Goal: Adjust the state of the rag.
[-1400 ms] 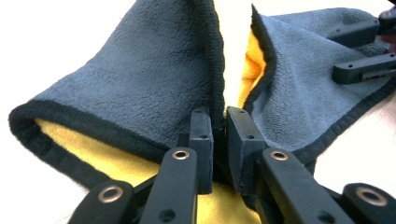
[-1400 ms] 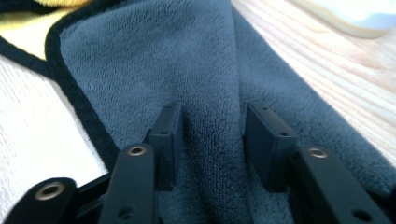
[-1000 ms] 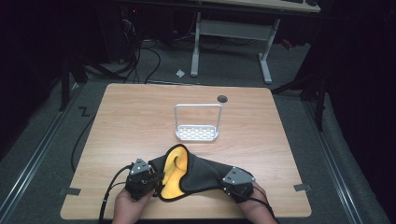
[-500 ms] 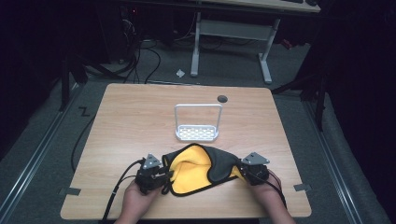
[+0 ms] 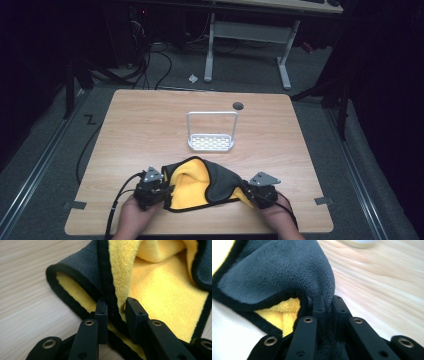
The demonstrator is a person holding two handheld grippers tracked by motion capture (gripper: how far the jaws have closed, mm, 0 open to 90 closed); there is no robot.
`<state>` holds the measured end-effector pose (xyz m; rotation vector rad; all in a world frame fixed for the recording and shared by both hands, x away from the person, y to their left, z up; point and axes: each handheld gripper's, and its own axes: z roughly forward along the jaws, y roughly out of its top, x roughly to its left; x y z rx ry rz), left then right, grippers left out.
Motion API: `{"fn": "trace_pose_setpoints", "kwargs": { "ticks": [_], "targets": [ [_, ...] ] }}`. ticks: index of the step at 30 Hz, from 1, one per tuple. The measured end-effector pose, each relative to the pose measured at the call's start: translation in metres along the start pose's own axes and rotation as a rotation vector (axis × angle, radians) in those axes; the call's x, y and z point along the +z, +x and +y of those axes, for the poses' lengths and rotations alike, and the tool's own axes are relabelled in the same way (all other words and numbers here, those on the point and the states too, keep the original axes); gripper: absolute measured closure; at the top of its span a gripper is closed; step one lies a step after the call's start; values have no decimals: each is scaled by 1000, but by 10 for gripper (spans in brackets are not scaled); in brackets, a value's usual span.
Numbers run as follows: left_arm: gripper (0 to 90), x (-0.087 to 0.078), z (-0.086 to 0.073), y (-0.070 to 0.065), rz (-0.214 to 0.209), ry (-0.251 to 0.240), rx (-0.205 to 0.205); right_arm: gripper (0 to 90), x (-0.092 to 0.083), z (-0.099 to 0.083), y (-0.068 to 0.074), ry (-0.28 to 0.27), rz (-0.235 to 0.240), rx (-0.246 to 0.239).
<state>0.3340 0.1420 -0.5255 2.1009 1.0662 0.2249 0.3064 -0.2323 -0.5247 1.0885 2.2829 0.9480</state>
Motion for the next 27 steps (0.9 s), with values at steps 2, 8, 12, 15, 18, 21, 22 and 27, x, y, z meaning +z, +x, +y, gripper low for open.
{"fn": "trace_pose_setpoints", "kwargs": {
  "ticks": [2, 8, 12, 15, 18, 21, 22, 27],
  "targets": [
    [730, -8, -7, 10, 4, -9, -27, 762, 4, 6, 13, -6, 44, -13],
    [696, -15, -12, 12, 21, -60, -72, 617, -5, 24, 17, -73, -8, -30],
    [630, -21, -10, 6, 24, -113, -75, 588, -19, 39, 24, -150, -18, -44],
    [596, -24, -9, 0, 26, -132, -62, 577, -22, 47, 35, -184, 16, -53],
    [593, -22, -9, -3, 35, -126, -44, 571, -13, 48, 52, -163, 52, -98],
    [589, -19, -9, -4, 30, -118, -43, 560, -4, 47, 71, -131, 92, -138],
    [589, -17, -9, -5, 27, -105, -39, 553, -1, 45, 79, -119, 117, -152],
    [612, -7, -12, -7, 25, -56, -11, 515, 20, 37, 105, -19, 164, -231]
  ]
}}
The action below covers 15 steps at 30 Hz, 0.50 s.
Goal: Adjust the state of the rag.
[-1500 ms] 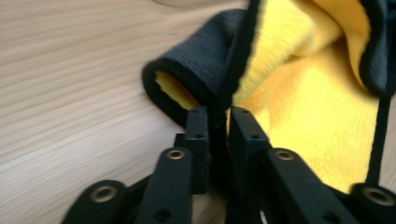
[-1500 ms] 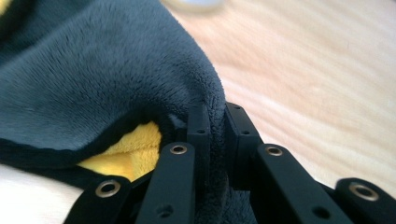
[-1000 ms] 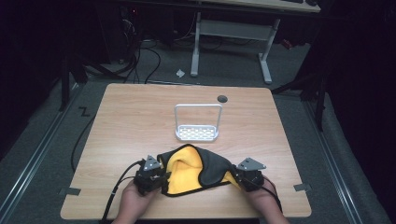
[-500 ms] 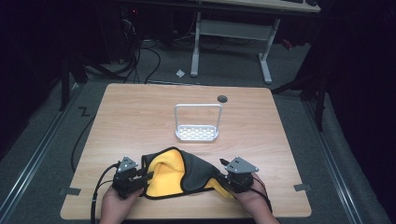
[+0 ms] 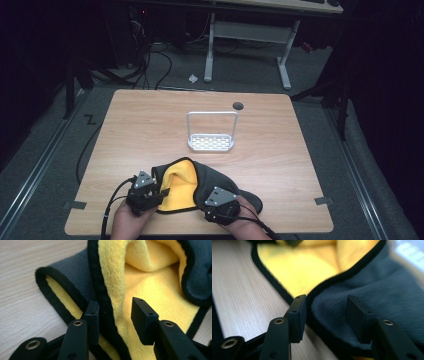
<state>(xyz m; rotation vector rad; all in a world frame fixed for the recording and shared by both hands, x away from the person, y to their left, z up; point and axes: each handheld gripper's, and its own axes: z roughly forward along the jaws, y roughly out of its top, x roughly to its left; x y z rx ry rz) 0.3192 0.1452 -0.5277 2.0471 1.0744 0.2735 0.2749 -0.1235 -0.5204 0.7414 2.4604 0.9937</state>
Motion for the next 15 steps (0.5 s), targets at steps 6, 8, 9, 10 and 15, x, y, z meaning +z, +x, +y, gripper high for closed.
{"fn": "trace_pose_setpoints", "kwargs": {
  "ticks": [6, 8, 9, 10, 15],
  "targets": [
    [668, 3, 0, 0, 13, 0, 6, 727, 8, -4, 0, 25, 17, -2],
    [668, 2, 0, 1, 7, 1, 7, 784, 6, -5, 0, 22, 7, -12],
    [668, 2, 0, 1, 4, -2, 7, 799, 4, -4, 0, 22, 7, -11],
    [669, 2, 0, 2, 0, -1, 3, 800, 3, -4, -2, 18, 6, -3],
    [676, 3, 1, 4, -9, -2, -1, 811, -11, -5, -11, -20, -37, 20]
  ]
}}
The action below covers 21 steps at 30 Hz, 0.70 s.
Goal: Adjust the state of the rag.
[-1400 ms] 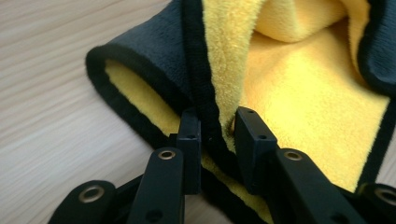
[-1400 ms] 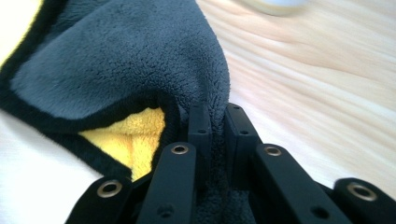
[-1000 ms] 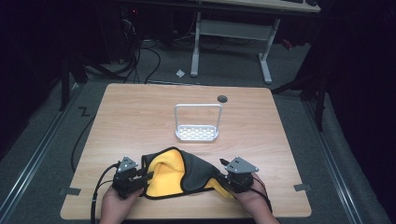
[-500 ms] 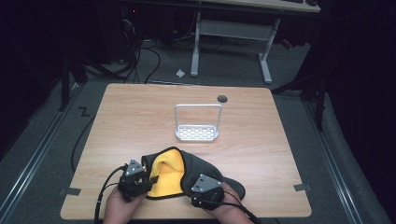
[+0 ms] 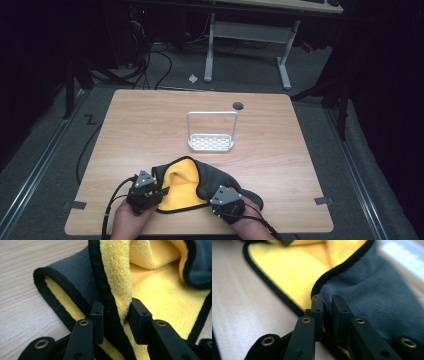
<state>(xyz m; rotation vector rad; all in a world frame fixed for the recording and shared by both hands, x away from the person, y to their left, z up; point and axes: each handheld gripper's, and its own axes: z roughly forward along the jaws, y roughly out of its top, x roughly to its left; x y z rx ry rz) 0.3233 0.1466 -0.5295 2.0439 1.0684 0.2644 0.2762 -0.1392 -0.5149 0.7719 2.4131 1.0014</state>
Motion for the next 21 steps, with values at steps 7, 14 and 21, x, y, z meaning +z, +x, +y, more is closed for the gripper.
{"fn": "trace_pose_setpoints", "kwargs": {
  "ticks": [7, 14, 21],
  "targets": [
    [674, 0, 0, 1, -7, -3, -2, 811, -23, -11, -52, -48, -156, 106],
    [674, 0, 0, 2, -11, -4, -7, 811, -25, -30, -101, -8, -270, 193],
    [657, 0, 0, 1, -11, -4, -7, 787, -15, -41, -132, 39, -315, 255]
  ]
}}
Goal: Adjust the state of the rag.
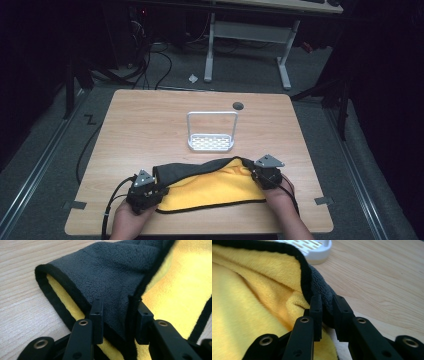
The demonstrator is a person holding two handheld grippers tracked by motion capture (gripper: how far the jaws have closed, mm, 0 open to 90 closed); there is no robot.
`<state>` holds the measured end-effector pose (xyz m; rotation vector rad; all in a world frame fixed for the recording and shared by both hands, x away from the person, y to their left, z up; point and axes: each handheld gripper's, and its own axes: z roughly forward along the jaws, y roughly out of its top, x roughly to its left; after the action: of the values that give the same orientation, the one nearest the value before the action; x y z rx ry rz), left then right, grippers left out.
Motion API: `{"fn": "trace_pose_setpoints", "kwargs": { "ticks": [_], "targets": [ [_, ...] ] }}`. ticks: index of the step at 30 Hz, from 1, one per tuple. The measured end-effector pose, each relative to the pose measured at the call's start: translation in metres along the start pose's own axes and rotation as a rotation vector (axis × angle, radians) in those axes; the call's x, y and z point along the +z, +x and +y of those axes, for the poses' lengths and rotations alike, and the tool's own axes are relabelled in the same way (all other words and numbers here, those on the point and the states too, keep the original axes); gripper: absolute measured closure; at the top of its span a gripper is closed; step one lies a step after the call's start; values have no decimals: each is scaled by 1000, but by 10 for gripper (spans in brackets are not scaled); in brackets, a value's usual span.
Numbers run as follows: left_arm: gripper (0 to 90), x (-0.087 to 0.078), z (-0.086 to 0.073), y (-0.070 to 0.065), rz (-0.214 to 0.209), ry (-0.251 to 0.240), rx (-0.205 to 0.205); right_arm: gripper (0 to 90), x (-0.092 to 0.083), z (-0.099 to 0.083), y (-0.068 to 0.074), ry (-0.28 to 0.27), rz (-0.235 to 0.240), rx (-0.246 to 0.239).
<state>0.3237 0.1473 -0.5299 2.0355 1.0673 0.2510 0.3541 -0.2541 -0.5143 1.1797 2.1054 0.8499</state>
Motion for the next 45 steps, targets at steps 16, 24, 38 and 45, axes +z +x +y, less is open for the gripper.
{"fn": "trace_pose_setpoints", "kwargs": {
  "ticks": [16, 24, 38, 45],
  "targets": [
    [643, 0, 0, 0, -3, 1, 1, 611, -36, 12, -4, -128, 0, 40],
    [639, 0, 1, 0, -7, 4, 4, 709, -32, -1, 3, -76, 47, 20],
    [674, -5, -4, -15, -35, 43, 57, 817, -19, -28, 13, 84, 113, 9],
    [680, -14, -15, -36, -96, 74, 81, 811, -49, -53, 12, 87, 107, 12]
  ]
}}
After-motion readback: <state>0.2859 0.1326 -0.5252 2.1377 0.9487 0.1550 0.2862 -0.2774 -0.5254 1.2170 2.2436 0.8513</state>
